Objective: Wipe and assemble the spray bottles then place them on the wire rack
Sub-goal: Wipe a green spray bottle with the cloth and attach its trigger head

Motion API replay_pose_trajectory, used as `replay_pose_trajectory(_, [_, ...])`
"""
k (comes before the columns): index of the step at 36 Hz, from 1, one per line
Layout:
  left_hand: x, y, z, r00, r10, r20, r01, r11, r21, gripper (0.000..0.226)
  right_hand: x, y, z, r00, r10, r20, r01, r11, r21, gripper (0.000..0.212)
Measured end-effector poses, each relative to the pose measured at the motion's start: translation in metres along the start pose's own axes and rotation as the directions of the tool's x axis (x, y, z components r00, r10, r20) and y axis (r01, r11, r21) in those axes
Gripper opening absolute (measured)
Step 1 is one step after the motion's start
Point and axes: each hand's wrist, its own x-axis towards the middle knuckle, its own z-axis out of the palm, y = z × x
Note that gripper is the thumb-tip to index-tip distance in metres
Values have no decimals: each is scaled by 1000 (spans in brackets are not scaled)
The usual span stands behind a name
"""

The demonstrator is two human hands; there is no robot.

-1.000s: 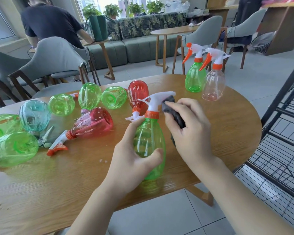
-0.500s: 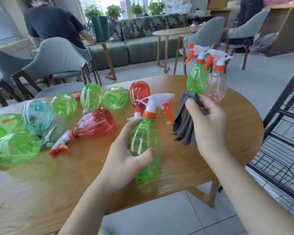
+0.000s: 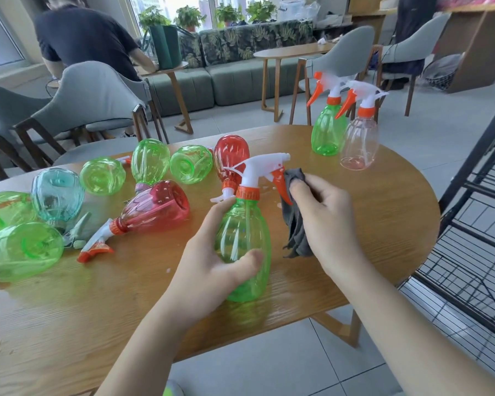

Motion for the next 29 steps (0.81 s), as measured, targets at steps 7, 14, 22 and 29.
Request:
replay_pose_trajectory(7, [2, -2, 0, 1000, 28, 10, -28, 1000, 15, 71, -1, 1, -3, 996, -82, -23, 77, 985, -154, 25])
replay_pose_trajectory(14, [4, -5, -4, 998, 20, -61, -21, 1000, -11, 78, -6, 4, -5, 990, -126, 64, 141, 910, -390, 19])
replay_pose_trajectory(22, [8, -5, -3, 996, 42, -80, -38, 998, 52, 80, 1, -12, -17, 959, -282, 34, 251, 785, -567, 22])
replay_pose_trajectory(29, [8, 4, 8, 982, 180, -50, -158, 946, 284, 83, 19, -17, -21, 902, -432, -26, 330, 726, -604, 28])
